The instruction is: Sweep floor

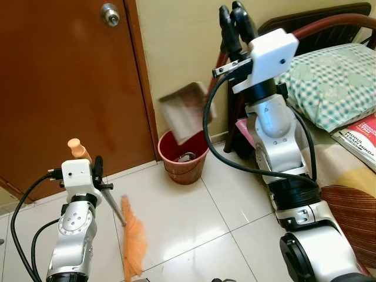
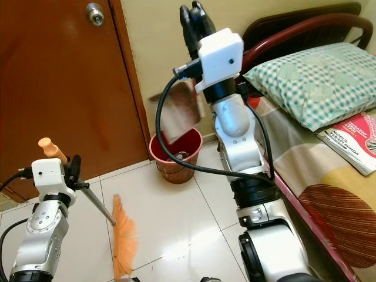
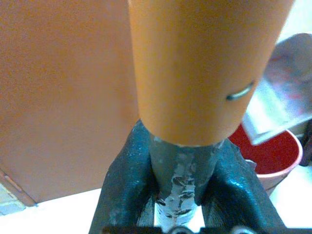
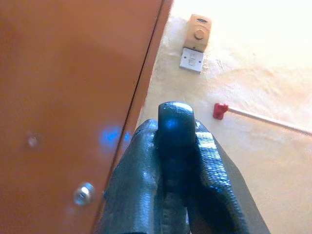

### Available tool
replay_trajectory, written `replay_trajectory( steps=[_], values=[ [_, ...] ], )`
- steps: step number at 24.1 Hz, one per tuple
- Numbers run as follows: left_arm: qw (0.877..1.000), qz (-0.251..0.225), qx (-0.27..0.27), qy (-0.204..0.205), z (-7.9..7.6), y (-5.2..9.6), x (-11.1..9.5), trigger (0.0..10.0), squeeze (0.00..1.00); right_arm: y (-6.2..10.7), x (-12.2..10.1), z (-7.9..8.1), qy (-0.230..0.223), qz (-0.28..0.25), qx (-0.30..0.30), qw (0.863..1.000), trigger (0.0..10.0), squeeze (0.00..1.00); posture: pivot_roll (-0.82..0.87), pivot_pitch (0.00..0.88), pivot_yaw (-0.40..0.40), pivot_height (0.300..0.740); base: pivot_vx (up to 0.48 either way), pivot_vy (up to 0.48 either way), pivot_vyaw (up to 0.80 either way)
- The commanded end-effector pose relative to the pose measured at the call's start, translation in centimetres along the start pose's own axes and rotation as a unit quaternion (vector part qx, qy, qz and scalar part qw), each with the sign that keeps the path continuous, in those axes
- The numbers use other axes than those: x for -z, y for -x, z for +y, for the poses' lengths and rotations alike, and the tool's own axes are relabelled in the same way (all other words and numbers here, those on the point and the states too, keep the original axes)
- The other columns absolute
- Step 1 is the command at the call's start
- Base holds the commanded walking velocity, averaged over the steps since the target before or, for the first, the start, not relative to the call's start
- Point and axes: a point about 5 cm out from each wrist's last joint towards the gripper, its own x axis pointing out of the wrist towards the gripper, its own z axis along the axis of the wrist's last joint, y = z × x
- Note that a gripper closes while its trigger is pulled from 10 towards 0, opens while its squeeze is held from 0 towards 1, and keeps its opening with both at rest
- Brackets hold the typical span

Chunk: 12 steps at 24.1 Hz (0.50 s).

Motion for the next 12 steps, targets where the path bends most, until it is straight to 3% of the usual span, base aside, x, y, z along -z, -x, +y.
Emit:
replay_trajectory(
  steps=[1,6,9,12],
  values=[
    [1.0,-0.005,-0.021,-0.021,1.1,0.0,-0.1,10.0,0.0,-0.3,-1.2,-0.3,-0.023,-0.024,0.01,0.999,10.0,0.0,0.09,0.089,0.026,0.74,0.0,0.0,0.0],
    [0.999,-0.004,-0.034,-0.038,1.6,0.1,0.0,10.0,0.0,0.7,-0.5,-0.8,-0.109,0.015,0.055,0.992,10.0,0.0,0.09,0.083,0.029,0.74,0.0,0.0,0.0],
    [0.998,-0.002,-0.035,-0.042,1.8,0.3,0.1,10.0,0.0,1.9,0.1,-0.9,-0.139,0.046,0.06,0.987,10.0,0.0,0.1,0.084,0.025,0.74,0.0,0.0,0.0],
    [0.998,0.009,-0.043,-0.05,2.5,0.9,0.7,10.0,0.0,5.2,1.4,-0.8,-0.172,0.113,0.084,0.975,10.0,0.0,0.11,0.088,0.022,0.74,0.0,0.0,0.0]
  ],
)
